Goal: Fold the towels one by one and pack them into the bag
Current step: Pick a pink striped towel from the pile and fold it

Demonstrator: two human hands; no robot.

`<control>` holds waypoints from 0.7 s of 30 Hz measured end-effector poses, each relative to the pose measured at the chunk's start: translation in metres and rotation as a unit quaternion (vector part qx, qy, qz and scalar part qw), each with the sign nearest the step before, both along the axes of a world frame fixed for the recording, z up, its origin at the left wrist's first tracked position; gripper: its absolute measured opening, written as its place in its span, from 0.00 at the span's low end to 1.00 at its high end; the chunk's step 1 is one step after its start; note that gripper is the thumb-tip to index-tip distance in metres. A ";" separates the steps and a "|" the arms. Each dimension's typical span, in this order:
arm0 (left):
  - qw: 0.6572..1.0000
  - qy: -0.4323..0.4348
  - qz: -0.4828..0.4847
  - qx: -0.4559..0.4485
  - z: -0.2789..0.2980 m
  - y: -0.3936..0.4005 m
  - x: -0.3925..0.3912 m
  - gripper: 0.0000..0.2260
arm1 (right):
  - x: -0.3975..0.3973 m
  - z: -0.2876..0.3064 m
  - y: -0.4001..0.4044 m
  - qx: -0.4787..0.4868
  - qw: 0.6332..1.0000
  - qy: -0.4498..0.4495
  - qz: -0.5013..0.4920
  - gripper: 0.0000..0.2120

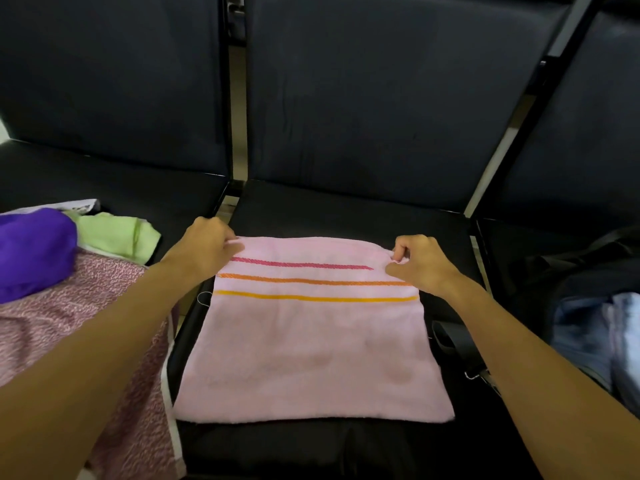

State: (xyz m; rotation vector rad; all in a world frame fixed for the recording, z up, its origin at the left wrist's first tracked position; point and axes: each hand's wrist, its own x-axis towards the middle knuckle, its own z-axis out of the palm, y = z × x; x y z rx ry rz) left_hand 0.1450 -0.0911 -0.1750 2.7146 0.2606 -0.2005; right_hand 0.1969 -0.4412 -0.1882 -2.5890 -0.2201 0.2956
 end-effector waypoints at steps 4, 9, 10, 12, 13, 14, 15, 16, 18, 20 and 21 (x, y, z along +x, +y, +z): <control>0.999 -0.035 -0.011 -0.029 0.011 0.004 -0.007 0.10 | -0.014 0.019 -0.005 0.058 0.997 -0.036 -0.021 0.11; 0.984 -0.159 0.010 -0.083 0.041 -0.002 -0.023 0.09 | -0.035 0.038 -0.016 0.108 0.986 -0.111 -0.053 0.08; 0.980 -0.181 0.015 -0.086 0.046 -0.004 -0.028 0.10 | -0.040 0.041 -0.018 0.122 0.982 -0.130 -0.070 0.07; 0.969 -0.226 0.035 -0.096 0.055 -0.005 -0.037 0.10 | -0.052 0.047 -0.023 0.155 0.969 -0.171 -0.093 0.06; 0.961 -0.249 0.047 -0.108 0.061 -0.007 -0.043 0.10 | -0.060 0.052 -0.026 0.179 0.960 -0.193 -0.098 0.05; 0.954 -0.268 0.061 -0.118 0.065 -0.008 -0.048 0.09 | -0.066 0.056 -0.027 0.207 0.951 -0.208 -0.100 0.05; 0.947 -0.284 0.076 -0.126 0.070 -0.010 -0.053 0.09 | -0.072 0.062 -0.029 0.238 0.941 -0.219 -0.103 0.05; 0.941 -0.300 0.090 -0.130 0.075 -0.011 -0.058 0.09 | -0.078 0.068 -0.029 0.266 0.930 -0.231 -0.104 0.05; 0.929 -0.328 0.107 -0.137 0.086 -0.016 -0.067 0.09 | -0.088 0.079 -0.029 0.312 0.910 -0.252 -0.107 0.05; 0.921 -0.348 0.109 -0.141 0.100 -0.019 -0.076 0.09 | -0.099 0.093 -0.028 0.356 0.891 -0.257 -0.118 0.04; 0.917 -0.356 0.109 -0.144 0.107 -0.019 -0.080 0.09 | -0.103 0.099 -0.028 0.377 0.883 -0.252 -0.123 0.04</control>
